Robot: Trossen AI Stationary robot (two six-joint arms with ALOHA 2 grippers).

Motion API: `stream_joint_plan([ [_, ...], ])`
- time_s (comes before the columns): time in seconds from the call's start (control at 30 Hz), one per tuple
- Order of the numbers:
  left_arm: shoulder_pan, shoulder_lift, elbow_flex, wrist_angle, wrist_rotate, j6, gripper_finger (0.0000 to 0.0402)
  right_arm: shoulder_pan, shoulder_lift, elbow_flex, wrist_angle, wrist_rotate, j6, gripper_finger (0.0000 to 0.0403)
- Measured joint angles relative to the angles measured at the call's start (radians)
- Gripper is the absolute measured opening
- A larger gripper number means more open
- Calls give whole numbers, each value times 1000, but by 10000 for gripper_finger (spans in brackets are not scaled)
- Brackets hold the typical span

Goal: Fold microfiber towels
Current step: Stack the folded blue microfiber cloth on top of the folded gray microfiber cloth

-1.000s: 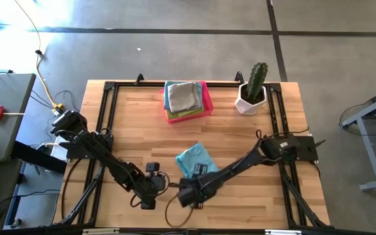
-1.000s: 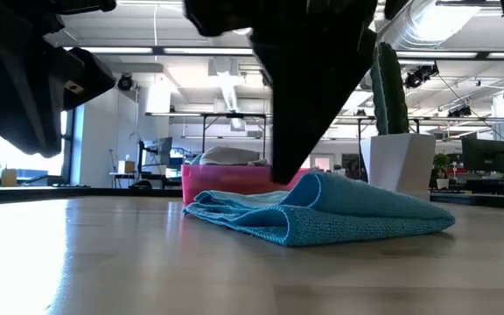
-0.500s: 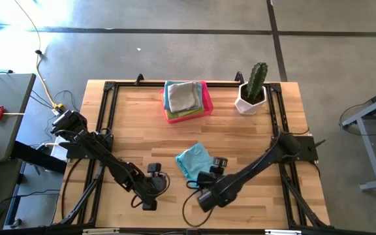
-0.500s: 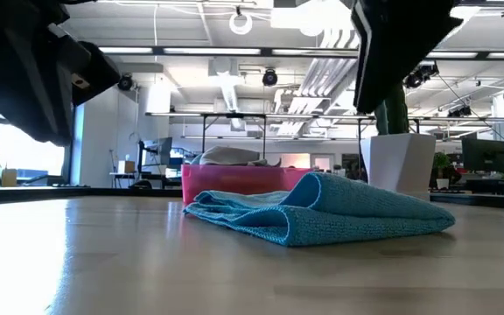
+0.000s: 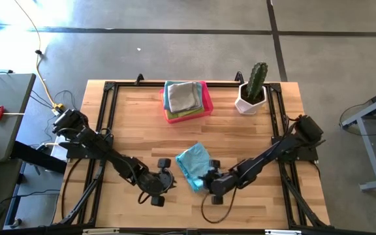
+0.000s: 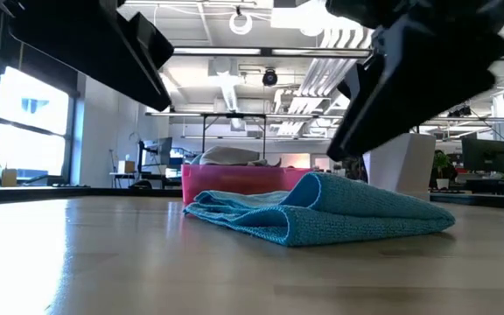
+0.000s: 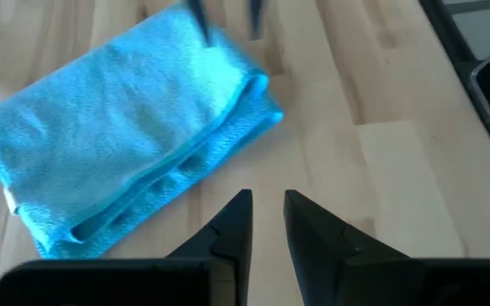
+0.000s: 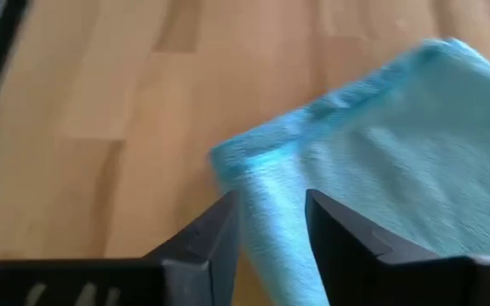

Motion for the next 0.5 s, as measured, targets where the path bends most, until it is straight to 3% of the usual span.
stream_joint_plan([
  [0.3,8,0,0,-4,3,-2,117,2,13,-16,65,6,-43,237],
  [0.5,8,0,0,-4,3,-35,132,3,94,-16,161,-18,-46,252],
])
